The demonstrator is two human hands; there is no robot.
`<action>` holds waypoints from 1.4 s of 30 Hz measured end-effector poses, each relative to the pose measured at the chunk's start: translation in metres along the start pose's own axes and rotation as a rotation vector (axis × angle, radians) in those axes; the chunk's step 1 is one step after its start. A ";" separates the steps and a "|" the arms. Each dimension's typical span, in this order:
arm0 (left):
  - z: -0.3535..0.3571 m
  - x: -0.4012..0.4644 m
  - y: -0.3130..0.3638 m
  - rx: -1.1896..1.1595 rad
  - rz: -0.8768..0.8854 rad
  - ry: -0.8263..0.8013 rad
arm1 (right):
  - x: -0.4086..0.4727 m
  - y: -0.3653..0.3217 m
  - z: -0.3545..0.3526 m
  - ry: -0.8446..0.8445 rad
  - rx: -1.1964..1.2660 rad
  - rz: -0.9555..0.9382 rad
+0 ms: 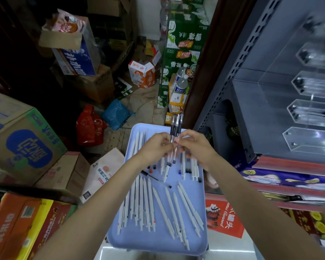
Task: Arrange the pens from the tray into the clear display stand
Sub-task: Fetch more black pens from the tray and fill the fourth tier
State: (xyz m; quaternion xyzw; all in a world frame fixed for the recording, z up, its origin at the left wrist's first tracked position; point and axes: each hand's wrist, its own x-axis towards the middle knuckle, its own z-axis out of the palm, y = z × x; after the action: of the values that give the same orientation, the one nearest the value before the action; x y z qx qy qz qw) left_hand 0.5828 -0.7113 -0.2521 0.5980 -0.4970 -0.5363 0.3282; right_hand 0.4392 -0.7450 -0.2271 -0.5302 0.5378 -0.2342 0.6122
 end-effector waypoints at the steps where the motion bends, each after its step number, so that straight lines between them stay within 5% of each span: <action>1: 0.002 -0.003 0.009 -0.008 0.022 -0.008 | -0.005 -0.005 -0.006 0.000 0.001 -0.029; 15: 0.110 -0.010 0.157 0.184 0.421 0.054 | -0.087 -0.058 -0.196 0.059 0.348 -0.377; 22: 0.204 0.026 0.197 0.372 0.555 0.197 | -0.109 -0.039 -0.306 0.176 0.388 -0.465; 26: 0.230 0.031 0.207 0.424 0.565 0.452 | -0.112 -0.034 -0.353 0.251 0.367 -0.522; 35: 0.236 0.041 0.210 0.438 0.481 0.515 | -0.093 -0.026 -0.391 0.402 0.005 -0.546; 42: 0.233 0.044 0.206 0.427 0.480 0.481 | -0.083 -0.028 -0.385 0.568 -0.548 -0.582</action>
State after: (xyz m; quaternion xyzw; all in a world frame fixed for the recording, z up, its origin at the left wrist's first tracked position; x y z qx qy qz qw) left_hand 0.3042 -0.7802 -0.1238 0.6281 -0.6318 -0.1739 0.4196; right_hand 0.0724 -0.8358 -0.1133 -0.7152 0.5548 -0.3808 0.1887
